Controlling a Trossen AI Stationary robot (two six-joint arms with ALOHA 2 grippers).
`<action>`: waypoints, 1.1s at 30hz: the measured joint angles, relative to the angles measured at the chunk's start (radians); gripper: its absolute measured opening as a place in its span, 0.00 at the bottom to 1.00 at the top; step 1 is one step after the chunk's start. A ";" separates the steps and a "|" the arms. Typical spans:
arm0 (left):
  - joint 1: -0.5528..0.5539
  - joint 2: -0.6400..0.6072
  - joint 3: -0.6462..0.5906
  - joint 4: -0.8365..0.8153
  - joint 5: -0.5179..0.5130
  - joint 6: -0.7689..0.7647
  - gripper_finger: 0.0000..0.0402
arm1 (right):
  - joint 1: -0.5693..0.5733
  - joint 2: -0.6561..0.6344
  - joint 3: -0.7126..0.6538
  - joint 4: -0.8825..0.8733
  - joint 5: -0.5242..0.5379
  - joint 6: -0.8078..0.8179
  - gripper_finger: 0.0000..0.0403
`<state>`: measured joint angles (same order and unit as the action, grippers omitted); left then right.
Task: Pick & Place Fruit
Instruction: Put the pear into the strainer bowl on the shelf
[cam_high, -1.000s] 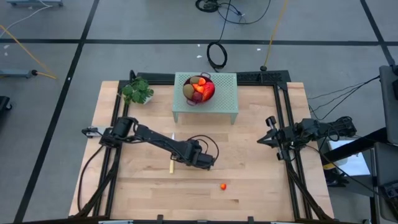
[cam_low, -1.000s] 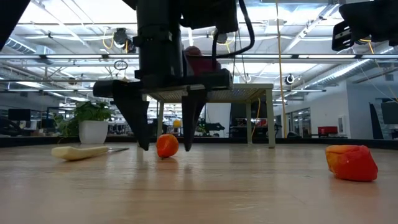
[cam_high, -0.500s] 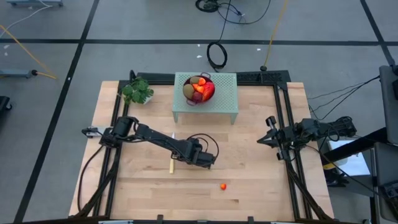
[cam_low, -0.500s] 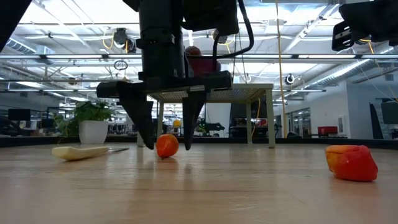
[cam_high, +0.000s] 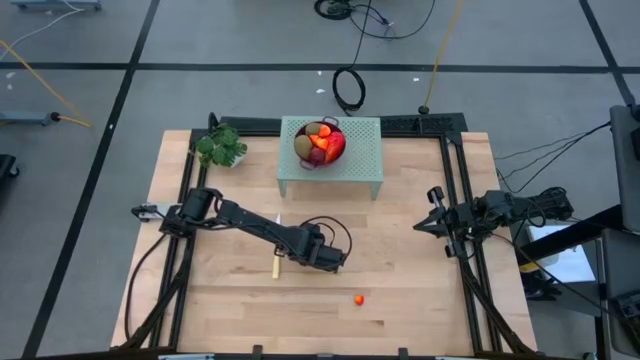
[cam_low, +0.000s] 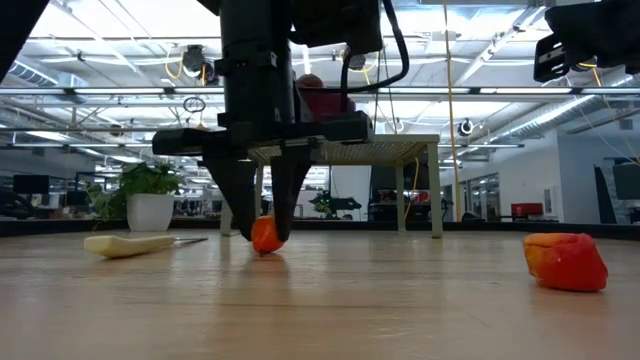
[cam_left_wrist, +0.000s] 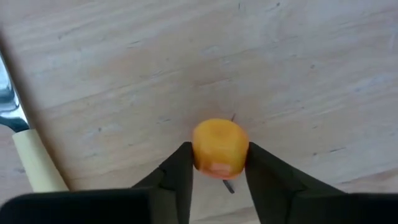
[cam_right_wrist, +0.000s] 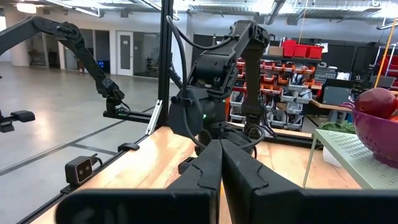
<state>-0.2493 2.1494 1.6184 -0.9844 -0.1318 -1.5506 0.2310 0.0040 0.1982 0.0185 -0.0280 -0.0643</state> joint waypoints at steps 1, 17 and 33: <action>0.000 0.000 0.000 0.000 0.000 0.000 0.29 | 0.000 0.000 0.000 0.000 0.000 0.000 0.01; -0.049 0.000 0.001 0.022 -0.001 0.204 0.16 | 0.000 0.000 0.000 0.000 0.000 0.000 0.01; -0.077 -0.004 0.074 0.170 -0.041 0.531 0.13 | 0.000 0.000 0.000 0.000 0.000 0.000 0.01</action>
<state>-0.3260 2.1452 1.6920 -0.8146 -0.1725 -1.0193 0.2309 0.0040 0.1982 0.0181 -0.0284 -0.0639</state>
